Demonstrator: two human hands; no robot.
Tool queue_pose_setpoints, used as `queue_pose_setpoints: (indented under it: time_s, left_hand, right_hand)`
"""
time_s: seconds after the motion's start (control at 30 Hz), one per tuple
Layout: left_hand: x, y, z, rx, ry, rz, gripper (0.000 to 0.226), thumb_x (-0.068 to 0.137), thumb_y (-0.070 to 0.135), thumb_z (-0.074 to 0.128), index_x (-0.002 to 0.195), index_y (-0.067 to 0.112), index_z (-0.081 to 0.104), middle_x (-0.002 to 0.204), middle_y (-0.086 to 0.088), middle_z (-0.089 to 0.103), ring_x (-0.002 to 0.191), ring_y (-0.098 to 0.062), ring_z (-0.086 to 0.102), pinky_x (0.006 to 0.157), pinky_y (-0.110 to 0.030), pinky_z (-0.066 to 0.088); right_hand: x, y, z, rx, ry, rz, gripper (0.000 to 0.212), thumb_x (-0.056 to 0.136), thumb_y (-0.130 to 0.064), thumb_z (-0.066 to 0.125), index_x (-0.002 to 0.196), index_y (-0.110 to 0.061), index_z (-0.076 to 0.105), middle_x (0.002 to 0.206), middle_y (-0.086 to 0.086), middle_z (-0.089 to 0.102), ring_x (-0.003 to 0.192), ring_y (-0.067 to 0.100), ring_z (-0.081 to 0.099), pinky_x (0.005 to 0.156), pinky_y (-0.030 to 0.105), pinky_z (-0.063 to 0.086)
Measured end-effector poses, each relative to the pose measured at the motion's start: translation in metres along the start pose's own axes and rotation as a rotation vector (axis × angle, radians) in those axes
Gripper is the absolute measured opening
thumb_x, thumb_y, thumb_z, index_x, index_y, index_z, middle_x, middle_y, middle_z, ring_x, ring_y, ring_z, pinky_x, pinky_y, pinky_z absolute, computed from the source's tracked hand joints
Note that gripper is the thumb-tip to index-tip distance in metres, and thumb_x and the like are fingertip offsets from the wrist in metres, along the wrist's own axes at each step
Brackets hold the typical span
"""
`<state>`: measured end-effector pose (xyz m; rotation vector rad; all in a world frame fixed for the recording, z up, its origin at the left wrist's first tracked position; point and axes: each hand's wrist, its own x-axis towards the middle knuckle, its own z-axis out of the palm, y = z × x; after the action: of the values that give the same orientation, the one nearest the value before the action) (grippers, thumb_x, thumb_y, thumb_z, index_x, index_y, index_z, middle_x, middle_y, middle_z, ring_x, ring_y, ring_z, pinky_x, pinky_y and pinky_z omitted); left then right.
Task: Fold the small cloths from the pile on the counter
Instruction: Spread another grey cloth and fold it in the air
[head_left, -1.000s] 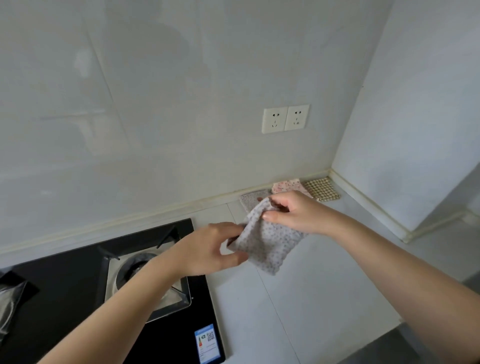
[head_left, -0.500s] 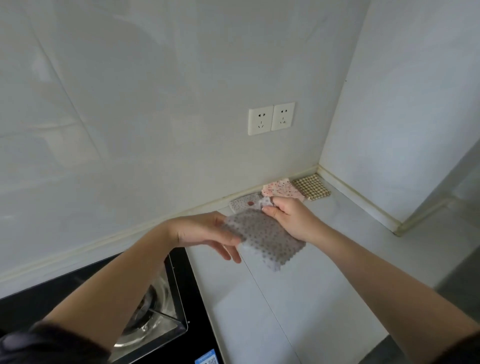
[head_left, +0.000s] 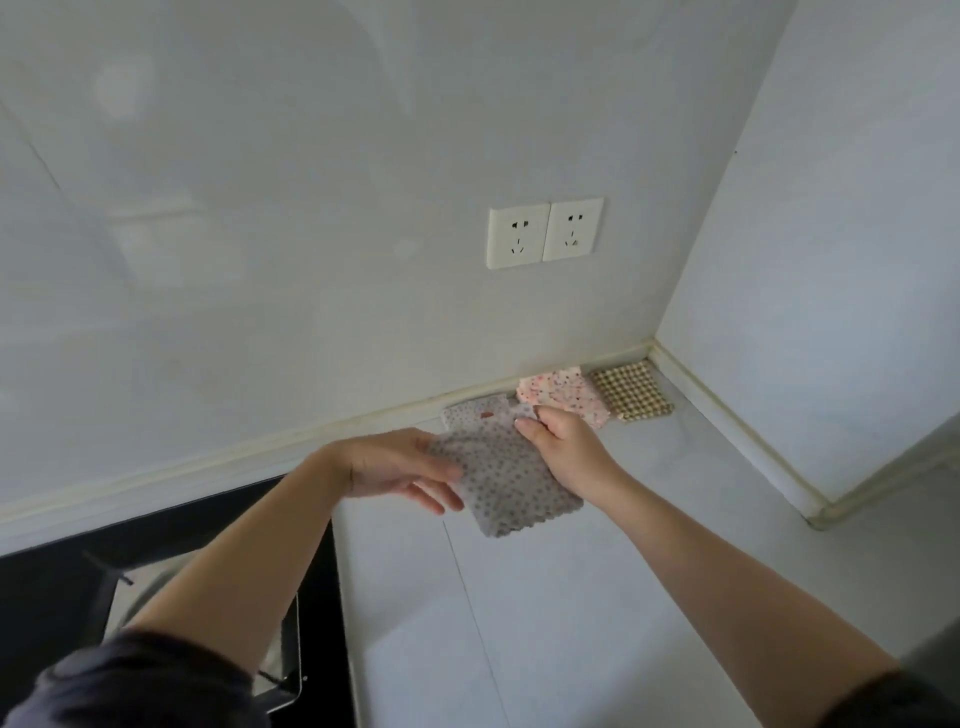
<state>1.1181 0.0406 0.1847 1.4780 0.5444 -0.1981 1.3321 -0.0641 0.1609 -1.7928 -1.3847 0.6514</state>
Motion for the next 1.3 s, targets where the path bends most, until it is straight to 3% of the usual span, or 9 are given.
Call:
queue_pose_setpoints:
  time_s: [0.13,0.23,0.33,0.47,0.63,0.83,1.0,1.1,1.3]
  left_hand:
    - [0.045,-0.008,0.015,-0.494,0.359,0.162,0.049,0.077,0.028,0.077,0.117,0.009,0.056,0.112,-0.013,0.066,0.097,-0.027,0.066,0.078,-0.037,0.056]
    - [0.082,-0.010,0.033,-0.703,0.676,0.083,0.032,0.091,0.024,0.065,0.115,0.004,0.057,0.101,-0.008,0.067,0.087,-0.022,0.067,0.067,-0.035,0.057]
    - [0.120,-0.019,0.041,-0.479,1.011,-0.140,0.031,0.095,0.033,0.057,0.104,0.004,0.064,0.100,-0.012,0.067,0.091,-0.030,0.064,0.079,-0.045,0.056]
    - [0.142,-0.025,0.051,-0.090,1.315,-0.249,0.038,0.100,0.039,0.041,0.081,0.008,0.052,0.075,-0.003,0.054,0.080,-0.029,0.054,0.067,-0.034,0.041]
    - [0.162,-0.060,0.027,-0.468,1.114,-0.218,0.039,0.095,0.048,0.051,0.095,0.011,0.062,0.094,-0.004,0.065,0.092,-0.026,0.064,0.083,-0.039,0.054]
    - [0.198,-0.059,-0.009,-0.023,1.352,-0.309,0.030,0.102,0.033,0.038,0.084,0.011,0.047,0.072,0.002,0.047,0.077,-0.025,0.047,0.067,-0.031,0.032]
    - [0.219,-0.071,-0.048,0.223,1.345,-0.446,0.036,0.103,0.042,0.024,0.094,0.016,0.045,0.082,-0.005,0.054,0.078,-0.028,0.049,0.068,-0.034,0.038]
    - [0.227,-0.087,-0.061,0.330,1.324,-0.495,0.040,0.103,0.044,0.023,0.104,0.014,0.049,0.092,-0.012,0.062,0.084,-0.032,0.056,0.068,-0.034,0.038]
    - [0.226,-0.097,-0.059,0.360,1.322,-0.393,0.023,0.103,0.037,0.031,0.100,0.015,0.036,0.088,-0.017,0.062,0.076,-0.034,0.056,0.066,-0.037,0.043]
  right_hand:
    - [0.023,0.026,-0.009,0.051,0.040,0.064,0.037,0.100,-0.026,0.051,0.066,-0.016,0.040,0.062,-0.001,0.042,0.060,0.011,0.041,0.057,0.026,0.029]
    - [0.035,0.036,-0.003,0.130,0.077,0.115,0.039,0.100,-0.026,0.050,0.065,-0.017,0.035,0.059,-0.003,0.034,0.055,0.010,0.035,0.053,0.023,0.026]
    - [0.049,0.050,0.007,0.151,0.096,0.152,0.038,0.101,-0.027,0.048,0.066,-0.017,0.037,0.059,-0.004,0.037,0.055,0.011,0.036,0.056,0.030,0.026]
    - [0.065,0.080,0.033,0.098,0.145,0.163,0.031,0.101,-0.025,0.048,0.074,-0.011,0.045,0.062,-0.003,0.046,0.060,0.013,0.044,0.060,0.033,0.027]
    - [0.092,0.117,0.050,0.065,-0.039,0.166,0.031,0.100,-0.027,0.052,0.070,-0.022,0.045,0.067,-0.006,0.049,0.069,0.015,0.049,0.063,0.030,0.030]
    - [0.134,0.139,0.072,-0.054,0.037,0.166,0.033,0.102,-0.030,0.047,0.076,-0.009,0.047,0.063,0.003,0.050,0.066,0.026,0.051,0.058,0.036,0.030]
    - [0.164,0.139,0.092,-0.346,0.108,0.152,0.033,0.106,-0.030,0.031,0.097,-0.007,0.053,0.084,0.014,0.066,0.082,0.033,0.063,0.061,0.038,0.042]
    - [0.175,0.141,0.102,-0.510,0.000,0.161,0.023,0.106,-0.020,0.031,0.117,-0.007,0.047,0.091,0.013,0.069,0.085,0.031,0.067,0.059,0.037,0.044]
    - [0.183,0.138,0.102,-0.693,-0.092,0.179,0.042,0.098,-0.002,0.037,0.139,-0.004,0.028,0.099,0.012,0.068,0.085,0.029,0.067,0.063,0.037,0.047]
